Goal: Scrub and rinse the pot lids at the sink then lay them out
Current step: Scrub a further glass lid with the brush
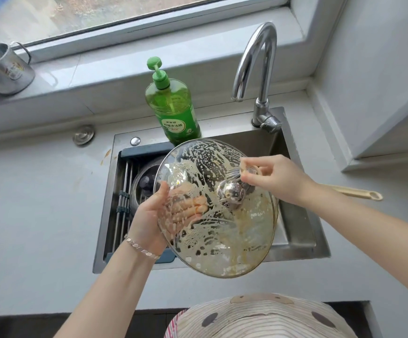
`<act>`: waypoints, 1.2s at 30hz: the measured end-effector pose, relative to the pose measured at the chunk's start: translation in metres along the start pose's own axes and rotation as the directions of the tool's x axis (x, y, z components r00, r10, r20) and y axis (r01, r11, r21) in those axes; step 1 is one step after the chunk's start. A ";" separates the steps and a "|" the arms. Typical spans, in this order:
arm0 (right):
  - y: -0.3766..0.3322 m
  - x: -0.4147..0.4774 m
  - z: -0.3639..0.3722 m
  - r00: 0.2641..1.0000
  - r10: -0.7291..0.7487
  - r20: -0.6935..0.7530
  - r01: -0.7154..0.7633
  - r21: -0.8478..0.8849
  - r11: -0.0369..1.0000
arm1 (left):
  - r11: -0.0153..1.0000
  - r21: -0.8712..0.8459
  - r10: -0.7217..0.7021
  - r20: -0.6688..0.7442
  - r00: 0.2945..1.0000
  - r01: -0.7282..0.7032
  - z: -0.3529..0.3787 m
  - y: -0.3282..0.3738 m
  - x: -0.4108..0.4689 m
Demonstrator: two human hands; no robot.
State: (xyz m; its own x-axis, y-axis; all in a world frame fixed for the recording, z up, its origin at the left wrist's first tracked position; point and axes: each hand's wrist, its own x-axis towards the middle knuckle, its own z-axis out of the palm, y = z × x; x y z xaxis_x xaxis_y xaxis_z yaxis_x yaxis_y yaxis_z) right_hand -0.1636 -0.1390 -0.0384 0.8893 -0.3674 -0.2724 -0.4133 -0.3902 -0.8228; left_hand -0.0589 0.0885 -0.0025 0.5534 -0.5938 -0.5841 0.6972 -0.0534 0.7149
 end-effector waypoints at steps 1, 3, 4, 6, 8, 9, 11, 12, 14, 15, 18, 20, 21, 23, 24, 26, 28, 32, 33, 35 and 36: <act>-0.001 -0.001 0.001 1.000 -0.012 0.018 0.011 0.021 1.000 | 1.000 -0.002 -0.002 0.006 1.000 0.002 0.001 0.000 -0.001; 0.008 0.006 -0.007 0.996 0.055 -0.068 -0.051 0.053 0.997 | 1.000 -0.016 0.004 0.014 1.000 -0.004 0.000 0.001 -0.002; 0.013 0.009 -0.012 0.989 0.092 -0.111 -0.086 0.065 0.994 | 1.000 -0.019 0.005 0.031 1.000 -0.004 -0.001 0.001 -0.002; 0.015 0.012 -0.015 0.987 0.109 -0.118 -0.102 0.064 0.993 | 1.000 -0.001 -0.011 0.054 0.998 0.011 0.001 0.004 -0.003; 0.006 0.013 -0.011 0.996 0.049 -0.073 -0.044 0.062 0.997 | 0.998 0.058 -0.035 0.048 0.998 0.032 0.001 0.007 0.000; 0.000 0.013 -0.009 0.997 0.028 -0.067 -0.023 0.073 0.997 | 0.996 0.083 -0.038 0.052 0.998 0.034 0.004 0.009 0.000; 0.000 0.018 -0.010 0.990 0.047 -0.133 -0.035 0.090 0.995 | 0.996 0.085 -0.027 0.057 0.998 0.022 0.008 0.011 0.001; 0.004 0.020 -0.012 0.982 0.083 -0.170 -0.066 0.100 0.993 | 0.998 0.061 -0.013 0.050 0.999 0.010 0.009 0.012 0.001; 0.018 0.016 -0.011 0.967 0.155 -0.204 -0.131 0.128 0.983 | 0.999 -0.022 0.025 0.019 0.999 -0.025 0.010 0.013 0.003; 0.025 0.008 -0.008 0.967 0.168 -0.191 -0.142 0.143 0.979 | 0.997 -0.068 0.044 -0.001 0.999 -0.044 0.009 0.014 0.004; 0.040 -0.027 0.014 0.976 0.182 -0.120 -0.166 0.133 0.977 | 0.982 -0.161 0.089 -0.079 0.993 -0.101 0.003 0.012 0.010; 0.040 -0.048 0.027 0.981 0.183 -0.063 -0.172 0.150 0.974 | 0.982 -0.160 0.086 -0.121 0.989 -0.105 0.000 0.010 0.012; 0.040 -0.051 0.032 0.983 0.175 -0.057 -0.165 0.154 0.974 | 0.984 -0.151 0.075 -0.131 0.989 -0.095 0.000 0.009 0.011; 0.037 -0.045 0.031 0.981 0.175 -0.088 -0.160 0.160 0.974 | 0.987 -0.142 0.051 -0.130 0.990 -0.070 0.002 0.007 0.010; 0.036 -0.036 0.027 0.973 0.192 -0.131 -0.167 0.182 0.969 | 0.987 -0.147 0.045 -0.122 0.991 -0.063 0.004 0.006 0.010; 0.037 -0.015 0.015 0.947 0.242 -0.212 -0.191 0.236 0.953 | 0.987 -0.150 0.049 -0.100 0.994 -0.064 0.006 0.005 0.010; 0.044 0.002 0.009 0.927 0.303 -0.221 -0.240 0.274 0.932 | 0.991 -0.109 0.065 -0.085 0.994 -0.074 0.010 0.007 0.011; 0.048 -0.011 0.024 0.917 0.398 0.024 -0.398 0.053 0.916 | 0.988 0.094 0.133 -0.113 0.985 -0.123 0.020 0.011 0.012; 0.046 -0.018 0.029 0.899 0.425 0.102 -0.431 0.043 0.901 | 0.974 0.177 0.165 -0.128 0.978 -0.142 0.024 0.011 0.012; 0.040 -0.024 0.029 0.849 0.512 0.133 -0.528 0.230 0.817 | 0.904 0.375 0.269 -0.126 0.955 -0.205 0.033 0.009 0.014; 0.040 -0.025 0.025 0.828 0.552 0.101 -0.544 0.387 0.744 | 0.847 0.471 0.328 -0.096 0.940 -0.247 0.037 0.006 0.016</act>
State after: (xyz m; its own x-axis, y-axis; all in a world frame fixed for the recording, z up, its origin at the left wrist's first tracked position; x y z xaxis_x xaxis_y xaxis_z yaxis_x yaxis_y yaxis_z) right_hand -0.1971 -0.1247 -0.0771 0.5277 -0.4340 -0.7302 -0.7156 0.2361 -0.6574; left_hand -0.0628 0.0488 0.0070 0.7925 -0.4985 -0.3513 0.2389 -0.2763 0.9309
